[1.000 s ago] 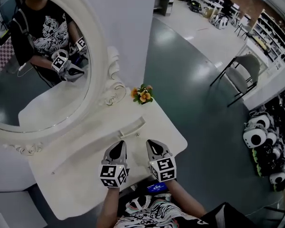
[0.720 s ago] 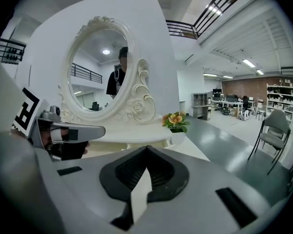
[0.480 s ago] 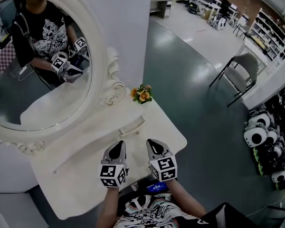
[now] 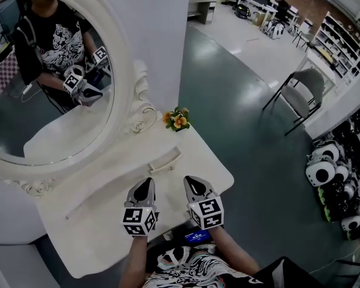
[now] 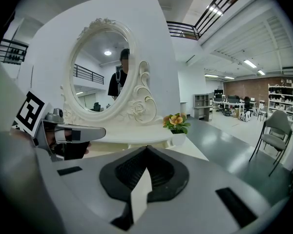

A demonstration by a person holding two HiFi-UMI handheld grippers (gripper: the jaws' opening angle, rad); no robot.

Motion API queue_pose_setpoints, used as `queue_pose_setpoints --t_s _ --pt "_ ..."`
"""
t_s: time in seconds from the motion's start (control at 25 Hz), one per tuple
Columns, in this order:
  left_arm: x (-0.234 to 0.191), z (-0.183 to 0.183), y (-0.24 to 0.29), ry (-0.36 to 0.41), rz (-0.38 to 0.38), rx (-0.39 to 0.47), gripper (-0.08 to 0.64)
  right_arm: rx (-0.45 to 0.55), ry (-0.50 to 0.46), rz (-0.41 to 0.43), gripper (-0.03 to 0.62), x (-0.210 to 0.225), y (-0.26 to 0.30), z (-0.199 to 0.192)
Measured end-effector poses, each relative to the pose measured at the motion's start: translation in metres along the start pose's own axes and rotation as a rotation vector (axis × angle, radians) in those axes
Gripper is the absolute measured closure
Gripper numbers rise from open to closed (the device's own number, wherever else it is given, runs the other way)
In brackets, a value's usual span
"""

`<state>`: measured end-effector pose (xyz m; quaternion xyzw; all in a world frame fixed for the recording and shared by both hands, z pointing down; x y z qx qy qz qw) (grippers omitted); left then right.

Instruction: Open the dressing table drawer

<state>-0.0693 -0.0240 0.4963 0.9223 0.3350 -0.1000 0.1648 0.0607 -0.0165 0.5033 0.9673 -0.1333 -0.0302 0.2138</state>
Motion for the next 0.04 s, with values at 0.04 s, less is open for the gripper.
queue_pose_setpoints --t_s 0.04 --pt "0.0002 0.0000 0.0009 0.003 -0.002 -0.001 0.557 0.001 -0.001 0.002 0.592 -0.0005 0.0005 0.0003"
Point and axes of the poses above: the fingertips, and each gripper's own axes: y forward along the fingers, x to its right, z out of its top, the point moved 1 cm from there along -y, backward along the fingers, and after that the axes turned 12 degrees about -z, right-handed, at the moved point
